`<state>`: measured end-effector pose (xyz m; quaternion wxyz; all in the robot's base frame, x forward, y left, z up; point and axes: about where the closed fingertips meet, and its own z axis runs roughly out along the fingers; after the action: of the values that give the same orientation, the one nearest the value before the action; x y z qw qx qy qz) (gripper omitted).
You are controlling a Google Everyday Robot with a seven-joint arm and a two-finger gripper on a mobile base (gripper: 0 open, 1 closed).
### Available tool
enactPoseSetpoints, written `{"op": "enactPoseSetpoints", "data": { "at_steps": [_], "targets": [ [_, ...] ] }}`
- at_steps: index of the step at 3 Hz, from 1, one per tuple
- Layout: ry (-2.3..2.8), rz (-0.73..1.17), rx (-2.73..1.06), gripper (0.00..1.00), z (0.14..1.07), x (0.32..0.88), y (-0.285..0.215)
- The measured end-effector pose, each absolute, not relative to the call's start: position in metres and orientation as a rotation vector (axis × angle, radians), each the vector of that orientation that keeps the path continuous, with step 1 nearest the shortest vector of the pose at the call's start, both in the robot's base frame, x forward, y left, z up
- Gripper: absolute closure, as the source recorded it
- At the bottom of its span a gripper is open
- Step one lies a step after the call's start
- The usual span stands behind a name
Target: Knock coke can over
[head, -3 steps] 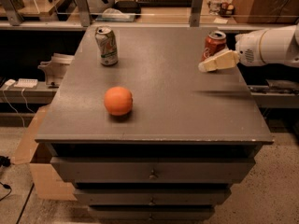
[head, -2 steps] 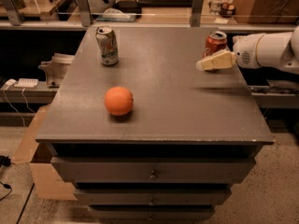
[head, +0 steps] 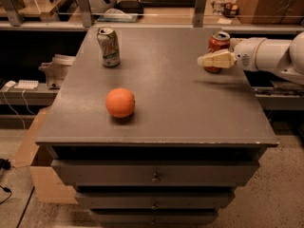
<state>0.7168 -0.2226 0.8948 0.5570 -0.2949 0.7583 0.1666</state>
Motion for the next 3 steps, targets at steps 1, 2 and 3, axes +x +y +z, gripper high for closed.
{"op": "enactPoseSetpoints", "data": {
  "at_steps": [1, 2, 3],
  "targets": [
    [1.763, 0.416, -0.685, 0.41, 0.8934, 0.7257, -0.219],
    [1.748, 0.43, -0.686, 0.64, 0.8929, 0.7311, -0.2162],
    [1.737, 0.436, -0.701, 0.88, 0.8953, 0.7325, -0.2116]
  ]
}}
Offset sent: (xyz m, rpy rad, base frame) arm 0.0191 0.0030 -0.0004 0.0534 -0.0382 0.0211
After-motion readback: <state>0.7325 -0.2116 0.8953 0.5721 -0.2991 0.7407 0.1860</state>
